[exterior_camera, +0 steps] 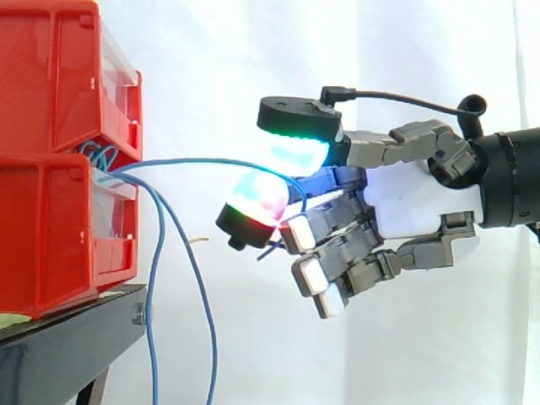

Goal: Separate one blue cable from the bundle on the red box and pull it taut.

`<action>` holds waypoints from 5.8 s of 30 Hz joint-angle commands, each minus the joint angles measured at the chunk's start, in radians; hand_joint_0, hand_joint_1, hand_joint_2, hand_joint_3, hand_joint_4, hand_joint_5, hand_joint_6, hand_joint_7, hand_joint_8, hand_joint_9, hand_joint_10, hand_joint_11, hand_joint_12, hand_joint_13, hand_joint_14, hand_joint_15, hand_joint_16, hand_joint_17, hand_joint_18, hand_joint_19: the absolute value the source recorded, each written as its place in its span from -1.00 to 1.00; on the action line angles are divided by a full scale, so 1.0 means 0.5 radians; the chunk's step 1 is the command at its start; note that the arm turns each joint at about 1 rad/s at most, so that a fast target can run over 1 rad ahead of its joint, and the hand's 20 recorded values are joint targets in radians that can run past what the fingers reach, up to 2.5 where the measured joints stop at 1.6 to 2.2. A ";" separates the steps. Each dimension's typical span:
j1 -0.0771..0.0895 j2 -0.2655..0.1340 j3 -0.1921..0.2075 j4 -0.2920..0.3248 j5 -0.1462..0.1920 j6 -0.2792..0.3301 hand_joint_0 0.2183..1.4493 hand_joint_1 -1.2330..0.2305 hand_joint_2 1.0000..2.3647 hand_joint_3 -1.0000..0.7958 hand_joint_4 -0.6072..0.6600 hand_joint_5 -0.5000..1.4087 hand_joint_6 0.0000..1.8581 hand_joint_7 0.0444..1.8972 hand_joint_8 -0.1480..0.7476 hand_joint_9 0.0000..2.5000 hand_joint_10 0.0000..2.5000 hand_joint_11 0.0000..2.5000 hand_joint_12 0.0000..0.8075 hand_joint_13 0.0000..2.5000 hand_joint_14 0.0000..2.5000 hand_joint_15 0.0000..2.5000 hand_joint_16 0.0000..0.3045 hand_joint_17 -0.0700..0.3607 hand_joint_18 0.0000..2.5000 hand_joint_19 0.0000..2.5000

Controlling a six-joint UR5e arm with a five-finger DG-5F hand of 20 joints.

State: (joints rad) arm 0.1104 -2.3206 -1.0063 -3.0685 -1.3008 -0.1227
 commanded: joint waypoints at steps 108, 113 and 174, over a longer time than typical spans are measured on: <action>0.015 0.002 -0.009 -0.217 -0.126 0.288 -0.24 -0.59 -0.97 0.00 -0.67 -0.56 0.02 0.01 -0.43 -0.05 -0.98 -0.57 -0.28 -0.17 -0.98 -0.52 -0.70 -0.20 -0.42 -0.37; 0.015 -0.001 -0.009 -0.217 -0.126 0.288 -0.24 -0.61 -0.98 0.03 -0.67 -0.55 0.01 0.02 -0.44 -0.04 -0.98 -0.61 -0.22 -0.18 -0.98 -0.57 -0.69 -0.18 -0.43 -0.42; 0.028 -0.001 -0.611 0.566 -0.126 0.273 -0.27 -0.63 -0.99 0.05 -0.64 -0.54 0.00 -0.01 -0.43 -0.40 -1.00 -0.98 -0.18 -0.45 -0.99 -0.76 -0.66 -0.13 -0.72 -0.61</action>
State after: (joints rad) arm 0.1242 -2.3218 -1.3012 -2.8267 -1.3631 0.0138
